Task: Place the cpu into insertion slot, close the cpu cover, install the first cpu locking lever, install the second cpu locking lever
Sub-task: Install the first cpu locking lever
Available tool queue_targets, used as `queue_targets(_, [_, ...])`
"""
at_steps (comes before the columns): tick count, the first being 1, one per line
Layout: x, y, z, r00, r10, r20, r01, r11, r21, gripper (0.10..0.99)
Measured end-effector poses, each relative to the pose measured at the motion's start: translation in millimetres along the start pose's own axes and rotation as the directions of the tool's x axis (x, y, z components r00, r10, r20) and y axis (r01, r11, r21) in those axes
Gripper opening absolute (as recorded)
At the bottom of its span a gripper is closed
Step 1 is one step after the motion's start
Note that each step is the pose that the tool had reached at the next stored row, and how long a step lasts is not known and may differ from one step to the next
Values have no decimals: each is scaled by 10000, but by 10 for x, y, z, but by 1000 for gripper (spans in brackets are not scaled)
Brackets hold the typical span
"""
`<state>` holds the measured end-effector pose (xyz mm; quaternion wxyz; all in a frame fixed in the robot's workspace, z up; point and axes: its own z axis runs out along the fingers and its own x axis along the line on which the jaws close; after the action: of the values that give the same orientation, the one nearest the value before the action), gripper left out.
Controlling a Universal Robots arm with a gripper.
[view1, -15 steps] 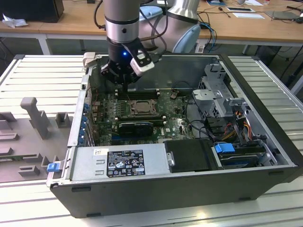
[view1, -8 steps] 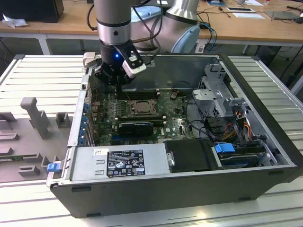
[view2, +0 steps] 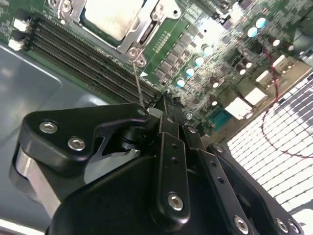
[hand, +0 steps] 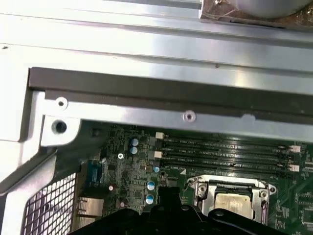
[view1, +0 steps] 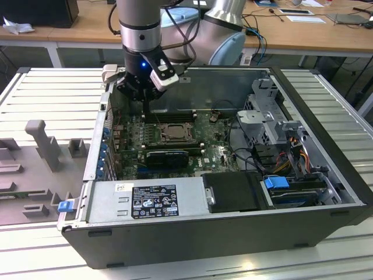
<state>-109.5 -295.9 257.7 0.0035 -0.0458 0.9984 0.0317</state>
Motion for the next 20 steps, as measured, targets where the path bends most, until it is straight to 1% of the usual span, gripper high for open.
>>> queue_targets(2, [-27,34,5,10000,-2,-1,2,10000,-1,106])
queue_targets(3, [-105,32,8,10000,1,-1,-1,10000,-1,106])
queue_targets(4, [-140,29,8,10000,1,-1,-1,10000,0,106])
queue_targets(7, [-294,15,11,10000,2,-1,-2,10000,-1,106])
queue_targets(8, [-389,6,14,10000,1,-1,-1,10000,0,106])
queue_targets(11, [-534,-8,21,10000,0,-1,0,10000,-1,106])
queue_targets(13, [-579,-12,23,10000,0,0,0,10000,-15,106])
queue_targets(14, [-580,-16,24,10000,2,17,-2,9998,-196,106])
queue_targets(15, [-580,-22,28,10000,1,26,-1,9996,-288,106])
queue_targets(16, [-580,-27,39,10000,2,31,-1,9995,-312,106])
queue_targets(17, [-580,-30,63,10000,21,32,-20,9995,-312,106])
queue_targets(20, [-621,-41,175,9999,161,41,-159,9994,-310,106])
